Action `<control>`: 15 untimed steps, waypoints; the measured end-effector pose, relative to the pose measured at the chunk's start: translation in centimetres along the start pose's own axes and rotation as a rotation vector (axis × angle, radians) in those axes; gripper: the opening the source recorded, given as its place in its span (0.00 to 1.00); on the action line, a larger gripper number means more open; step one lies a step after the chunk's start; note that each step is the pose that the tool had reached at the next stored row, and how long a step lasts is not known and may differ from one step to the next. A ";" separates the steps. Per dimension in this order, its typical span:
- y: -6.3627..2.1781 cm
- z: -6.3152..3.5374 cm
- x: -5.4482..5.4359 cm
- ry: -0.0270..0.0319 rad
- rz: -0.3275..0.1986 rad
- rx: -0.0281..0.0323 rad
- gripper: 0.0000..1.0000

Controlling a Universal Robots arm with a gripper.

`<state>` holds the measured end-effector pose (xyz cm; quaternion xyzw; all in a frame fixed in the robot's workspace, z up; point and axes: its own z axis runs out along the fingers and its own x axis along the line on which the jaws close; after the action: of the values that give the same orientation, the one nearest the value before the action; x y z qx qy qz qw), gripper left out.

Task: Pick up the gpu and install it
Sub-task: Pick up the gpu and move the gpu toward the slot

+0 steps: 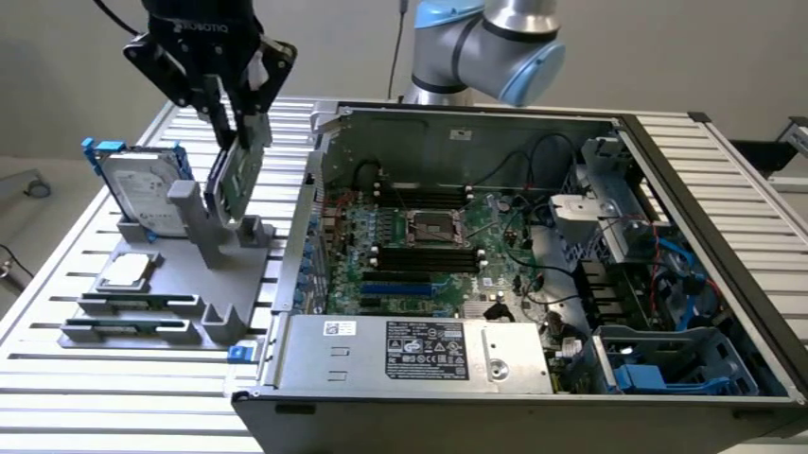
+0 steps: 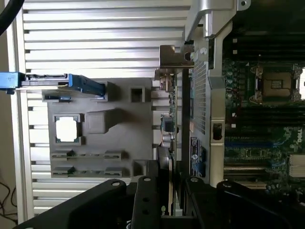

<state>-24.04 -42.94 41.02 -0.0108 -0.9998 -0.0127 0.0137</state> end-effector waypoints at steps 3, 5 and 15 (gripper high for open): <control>0.07 -1.38 -1.3 0.0002 0.000 -0.0001 0.26; 0.10 -1.81 -2.2 0.0001 0.000 -0.0003 0.26; 0.20 -1.90 -6.8 0.0003 0.000 0.0000 0.26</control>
<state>-17.22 -42.94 42.73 -0.0109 -0.9998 -0.0127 0.0139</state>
